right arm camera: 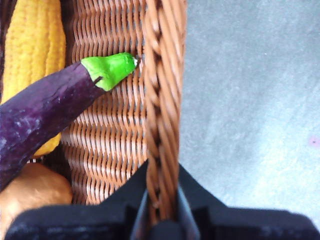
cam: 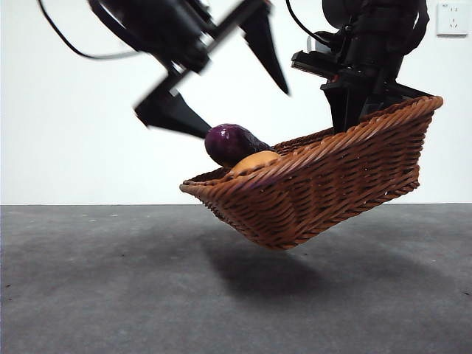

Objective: Help me put the vegetables on the table into the basket

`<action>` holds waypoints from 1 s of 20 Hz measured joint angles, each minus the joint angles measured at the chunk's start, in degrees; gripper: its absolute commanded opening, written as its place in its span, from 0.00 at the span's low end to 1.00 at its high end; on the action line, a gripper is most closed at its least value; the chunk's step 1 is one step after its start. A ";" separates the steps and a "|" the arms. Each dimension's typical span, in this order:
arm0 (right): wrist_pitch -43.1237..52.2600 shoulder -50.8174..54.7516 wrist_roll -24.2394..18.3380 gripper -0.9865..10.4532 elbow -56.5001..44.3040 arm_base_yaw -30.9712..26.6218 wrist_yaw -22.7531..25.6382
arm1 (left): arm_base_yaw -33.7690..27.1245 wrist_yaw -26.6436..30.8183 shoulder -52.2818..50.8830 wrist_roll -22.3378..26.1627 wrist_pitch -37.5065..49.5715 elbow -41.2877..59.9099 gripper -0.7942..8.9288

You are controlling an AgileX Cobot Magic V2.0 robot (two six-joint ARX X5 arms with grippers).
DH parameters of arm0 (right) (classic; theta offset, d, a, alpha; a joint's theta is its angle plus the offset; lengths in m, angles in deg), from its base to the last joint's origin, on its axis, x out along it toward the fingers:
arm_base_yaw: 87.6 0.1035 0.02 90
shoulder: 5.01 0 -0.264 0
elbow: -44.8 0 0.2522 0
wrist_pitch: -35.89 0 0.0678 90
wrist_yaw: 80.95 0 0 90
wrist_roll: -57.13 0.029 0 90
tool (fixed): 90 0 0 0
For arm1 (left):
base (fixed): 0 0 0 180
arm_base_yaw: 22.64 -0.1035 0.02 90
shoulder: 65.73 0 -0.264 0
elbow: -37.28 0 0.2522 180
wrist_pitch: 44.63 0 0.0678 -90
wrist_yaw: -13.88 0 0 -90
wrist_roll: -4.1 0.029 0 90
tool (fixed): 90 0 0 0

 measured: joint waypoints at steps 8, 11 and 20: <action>1.64 0.00 -2.71 0.08 0.00 -8.55 -0.07 | -4.44 1.31 -27.10 17.49 -23.85 0.00 0.07; 3.43 -0.04 -5.66 0.08 0.00 -14.69 -3.50 | -4.44 1.31 -33.99 20.20 -36.65 0.00 0.07; 10.08 -12.20 -8.35 0.08 -0.07 -25.11 -18.29 | -4.44 1.36 -42.93 16.96 -48.15 0.00 0.07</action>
